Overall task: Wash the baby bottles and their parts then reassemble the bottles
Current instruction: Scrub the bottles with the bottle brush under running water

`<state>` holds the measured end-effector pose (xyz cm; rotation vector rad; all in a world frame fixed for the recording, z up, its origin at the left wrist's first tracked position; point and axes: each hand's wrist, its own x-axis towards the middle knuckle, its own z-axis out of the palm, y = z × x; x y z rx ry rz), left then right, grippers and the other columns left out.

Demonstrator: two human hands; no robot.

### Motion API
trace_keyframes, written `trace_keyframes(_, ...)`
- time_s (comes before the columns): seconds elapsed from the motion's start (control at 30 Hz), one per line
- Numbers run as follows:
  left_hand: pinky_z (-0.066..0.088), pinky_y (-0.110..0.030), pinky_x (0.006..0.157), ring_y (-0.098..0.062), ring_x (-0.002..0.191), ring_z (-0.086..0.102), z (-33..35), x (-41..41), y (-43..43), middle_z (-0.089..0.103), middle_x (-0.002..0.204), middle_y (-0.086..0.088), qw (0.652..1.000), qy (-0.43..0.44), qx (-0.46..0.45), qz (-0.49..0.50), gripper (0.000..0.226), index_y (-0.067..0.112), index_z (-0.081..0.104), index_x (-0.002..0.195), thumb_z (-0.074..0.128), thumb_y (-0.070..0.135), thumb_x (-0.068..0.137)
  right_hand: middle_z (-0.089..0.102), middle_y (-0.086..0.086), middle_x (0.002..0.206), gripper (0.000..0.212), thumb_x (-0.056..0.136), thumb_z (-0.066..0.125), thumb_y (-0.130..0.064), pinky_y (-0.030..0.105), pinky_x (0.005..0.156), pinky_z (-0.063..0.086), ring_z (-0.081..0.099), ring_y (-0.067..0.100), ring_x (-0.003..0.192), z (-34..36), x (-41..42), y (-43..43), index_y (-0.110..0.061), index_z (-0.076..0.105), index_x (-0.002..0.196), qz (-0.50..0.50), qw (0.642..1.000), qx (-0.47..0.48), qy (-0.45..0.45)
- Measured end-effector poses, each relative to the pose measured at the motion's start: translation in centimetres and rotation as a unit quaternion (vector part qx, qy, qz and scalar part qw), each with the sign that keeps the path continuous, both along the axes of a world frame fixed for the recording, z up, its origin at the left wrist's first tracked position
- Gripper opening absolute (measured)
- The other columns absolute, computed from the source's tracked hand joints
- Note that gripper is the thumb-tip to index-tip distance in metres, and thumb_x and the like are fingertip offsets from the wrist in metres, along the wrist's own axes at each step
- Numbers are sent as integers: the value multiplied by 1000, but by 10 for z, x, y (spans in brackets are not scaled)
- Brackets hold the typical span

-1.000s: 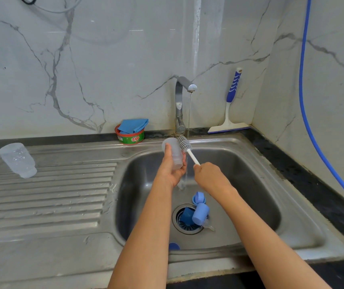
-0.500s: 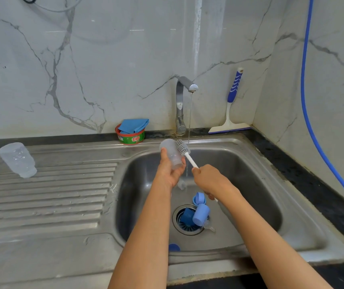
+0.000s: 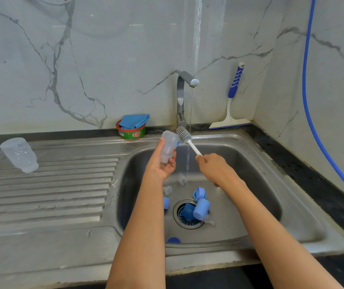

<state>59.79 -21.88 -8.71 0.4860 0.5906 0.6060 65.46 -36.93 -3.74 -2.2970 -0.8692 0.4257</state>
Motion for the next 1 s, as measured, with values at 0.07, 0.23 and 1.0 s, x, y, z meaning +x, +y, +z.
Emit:
trace_keyframes(0.07,49,-28,67,-17,74,59,-2,-1,2,61,98,-13,999,-12,-35,37,55,10,56,115,80,36,74,42,1,64,39,101,33,-32,24,47,31,35,13,51,2,0,-4,-14,44,68,13,1000,-26,11)
trace_keyframes(0.23,54,-47,74,-29,87,56,-1,2,6,48,116,-21,990,-76,-86,81,51,7,45,123,72,25,83,41,1,62,39,101,34,-33,25,47,31,34,14,48,0,-4,-5,-14,41,68,43,996,-84,7)
trace_keyframes(1.0,55,-37,78,-27,88,57,-9,18,8,51,100,-21,995,-22,-82,59,50,1,45,116,60,41,91,40,1,62,36,101,34,-32,24,45,30,33,14,47,2,-3,-9,-14,41,70,66,991,-116,1)
